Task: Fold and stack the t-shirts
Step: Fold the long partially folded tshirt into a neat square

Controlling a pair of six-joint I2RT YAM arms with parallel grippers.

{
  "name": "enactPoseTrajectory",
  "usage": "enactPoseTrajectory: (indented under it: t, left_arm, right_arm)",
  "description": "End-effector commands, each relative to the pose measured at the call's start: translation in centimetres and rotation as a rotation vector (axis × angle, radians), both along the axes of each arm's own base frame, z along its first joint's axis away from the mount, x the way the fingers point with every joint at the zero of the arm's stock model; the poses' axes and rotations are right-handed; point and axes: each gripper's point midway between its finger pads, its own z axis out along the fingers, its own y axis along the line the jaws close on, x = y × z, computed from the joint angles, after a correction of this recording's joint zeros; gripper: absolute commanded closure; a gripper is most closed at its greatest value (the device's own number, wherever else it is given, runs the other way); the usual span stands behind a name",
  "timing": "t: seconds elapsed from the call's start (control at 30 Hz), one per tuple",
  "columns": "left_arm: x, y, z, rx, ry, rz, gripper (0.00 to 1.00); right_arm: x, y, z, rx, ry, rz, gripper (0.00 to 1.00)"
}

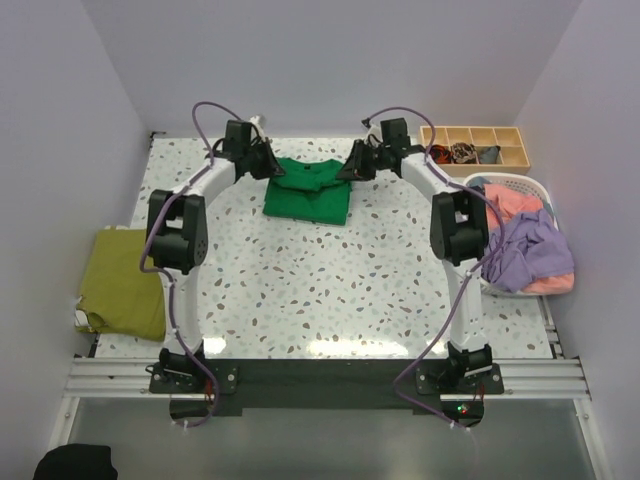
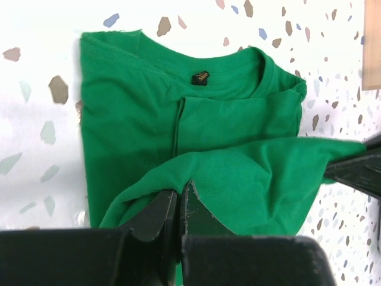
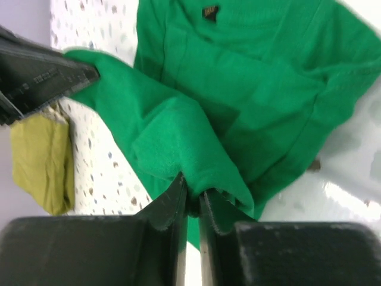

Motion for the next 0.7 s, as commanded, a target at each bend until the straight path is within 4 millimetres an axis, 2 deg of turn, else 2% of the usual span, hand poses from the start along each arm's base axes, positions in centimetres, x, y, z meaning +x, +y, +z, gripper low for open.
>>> enactPoseTrajectory:
  t: [0.0, 0.03, 0.07, 0.1, 0.13, 0.17, 0.2, 0.23, 0.27, 0.3, 0.37, 0.4, 0.43, 0.47, 0.5, 0.53, 0.57, 0.63, 0.67]
  left_arm:
    - [2.7, -0.4, 1.7, -0.105, -0.111, -0.042, 0.94]
    - [3.6, -0.6, 2.1, -0.140, -0.165, -0.042, 0.78]
    - [4.1, -0.9, 2.6, -0.171, -0.199, -0.063, 0.69]
    - [4.8, -0.4, 2.1, -0.183, -0.210, -0.057, 0.61]
    - [6.1, -0.2, 3.6, -0.192, -0.276, -0.063, 0.52]
    - [6.8, 0.1, 4.1, -0.186, -0.294, -0.066, 0.48]
    - [7.6, 0.9, 4.2, -0.172, -0.305, -0.053, 0.47]
    - [8.4, 1.7, 5.9, -0.151, -0.358, -0.047, 0.46]
    - [9.0, 2.5, 6.7, -0.131, -0.381, -0.020, 0.44]
    - [9.2, 3.4, 8.4, -0.122, -0.415, -0.008, 0.43]
    - [9.1, 4.5, 9.5, -0.075, -0.443, 0.018, 0.43]
    - [8.6, 4.7, 11.2, -0.062, -0.467, 0.028, 0.41]
    - [7.9, 4.9, 10.3, -0.053, -0.449, 0.033, 0.41]
    - [7.4, 5.1, 10.5, -0.049, -0.447, 0.043, 0.41]
    - [6.6, 5.0, 11.8, -0.054, -0.463, 0.040, 0.40]
    - [5.8, 4.7, 10.8, -0.062, -0.439, 0.036, 0.40]
    - [5.1, 4.0, 10.8, -0.082, -0.433, 0.003, 0.40]
    - [3.9, 2.0, 10.6, -0.102, -0.427, -0.068, 0.41]
    - [3.3, 0.7, 10.5, -0.124, -0.424, -0.127, 0.41]
  right_arm:
    - [3.4, 0.4, 2.1, 0.062, -0.092, 0.001, 0.70]
    - [4.2, 0.4, 2.0, 0.067, -0.109, -0.013, 0.63]
    - [5.1, 0.1, 1.2, 0.068, -0.120, -0.029, 0.49]
    - [6.3, 0.0, 2.0, 0.077, -0.171, -0.042, 0.44]
    - [6.9, -0.2, 2.1, 0.071, -0.200, -0.043, 0.42]
    - [7.7, -0.6, 2.3, 0.056, -0.224, -0.069, 0.41]
    - [8.2, -0.9, 3.3, 0.055, -0.253, -0.076, 0.40]
    - [8.3, -0.9, 4.0, 0.049, -0.285, -0.070, 0.40]
    - [8.4, -1.2, 4.5, 0.046, -0.306, -0.077, 0.40]
    - [8.2, -1.6, 6.2, 0.039, -0.342, -0.094, 0.39]
    - [7.6, -1.9, 7.7, 0.026, -0.389, -0.098, 0.39]
    - [7.1, -2.2, 6.7, 0.011, -0.382, -0.113, 0.38]
    - [6.4, -2.4, 9.1, 0.017, -0.427, -0.117, 0.37]
    - [6.0, -2.2, 9.3, 0.017, -0.431, -0.117, 0.36]
    - [5.3, -2.2, 8.5, 0.009, -0.399, -0.116, 0.35]
    - [4.7, -1.8, 8.8, 0.023, -0.394, -0.089, 0.35]
    - [3.9, -0.7, 8.7, 0.032, -0.382, -0.056, 0.35]
    - [3.1, 0.3, 7.9, 0.027, -0.351, -0.029, 0.35]
    - [2.4, 1.5, 7.7, 0.030, -0.348, -0.006, 0.35]
